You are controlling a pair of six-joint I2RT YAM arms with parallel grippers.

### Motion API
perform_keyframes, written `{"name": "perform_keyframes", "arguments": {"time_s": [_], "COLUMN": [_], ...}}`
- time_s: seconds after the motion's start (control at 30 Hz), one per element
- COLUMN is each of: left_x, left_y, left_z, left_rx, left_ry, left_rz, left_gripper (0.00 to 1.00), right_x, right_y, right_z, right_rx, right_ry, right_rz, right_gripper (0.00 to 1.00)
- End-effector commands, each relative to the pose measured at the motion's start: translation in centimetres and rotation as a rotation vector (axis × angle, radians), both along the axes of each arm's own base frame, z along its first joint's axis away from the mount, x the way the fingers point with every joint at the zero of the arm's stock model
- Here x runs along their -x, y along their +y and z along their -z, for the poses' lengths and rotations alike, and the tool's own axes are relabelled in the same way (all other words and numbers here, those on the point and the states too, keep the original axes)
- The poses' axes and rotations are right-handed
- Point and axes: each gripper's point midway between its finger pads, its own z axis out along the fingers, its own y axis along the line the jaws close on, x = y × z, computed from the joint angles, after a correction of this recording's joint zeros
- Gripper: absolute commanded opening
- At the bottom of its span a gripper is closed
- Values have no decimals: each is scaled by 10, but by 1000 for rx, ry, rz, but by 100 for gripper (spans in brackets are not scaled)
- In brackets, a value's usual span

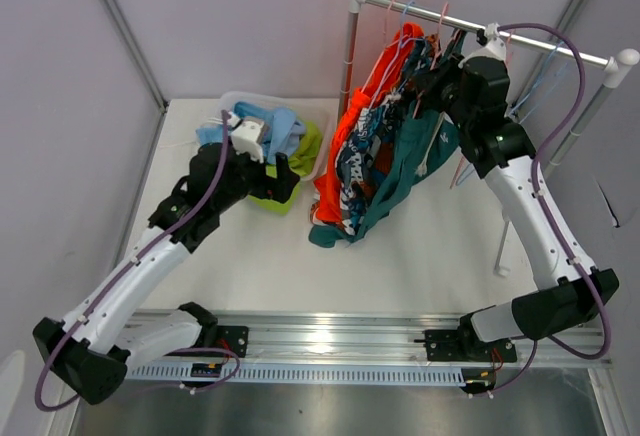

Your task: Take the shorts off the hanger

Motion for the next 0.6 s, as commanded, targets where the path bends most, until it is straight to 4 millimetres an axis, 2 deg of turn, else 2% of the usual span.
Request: {"name": "perform_keyframes", "arguments": {"time_s": [0.0, 0.03, 0.1, 0.13, 0.17, 0.23, 0.27, 0.33, 0.37, 0.4, 0.57], "left_x": [13, 22, 34, 51, 58, 78, 81, 88, 84, 83, 84], "left_y": [-46, -66, -91, -114, -127, -150, -164, -181, -192, -200, -233], "left_z": [-62, -64, -90, -95, -111, -123, -129, -126, -114, -121, -106], "left_rx": [32, 38, 92, 122, 169, 221, 243, 255, 242, 267, 280], "left_ry": [-146, -152, -215, -223, -272, -302, -323, -317, -286, -309, -294], "left_rz": [148, 211, 309, 418, 475, 591, 635, 687, 703, 716, 772], "left_gripper": [99, 99, 99, 99, 99, 99, 99, 99, 99, 99, 99], "right_x": [19, 21, 27, 30, 32, 39, 43, 50, 54, 57, 72], "right_y": [-6, -4, -2, 1, 2, 4, 7, 8, 11, 11, 11], "right_z": [-71, -75, -86, -89, -93, -100, -103, -108, -110, -112, -124], "right_rx": [-30, -34, -55, -63, -68, -82, -90, -106, -111, -114, -141], "right_ry": [-173, -178, -191, -197, -202, -211, -215, -224, -227, -229, -248], "right_rz": [-4, -12, -28, -37, -41, -47, -56, -62, -70, -71, -84], "right_gripper": [0, 0, 0, 0, 0, 0, 0, 0, 0, 0, 0]}}
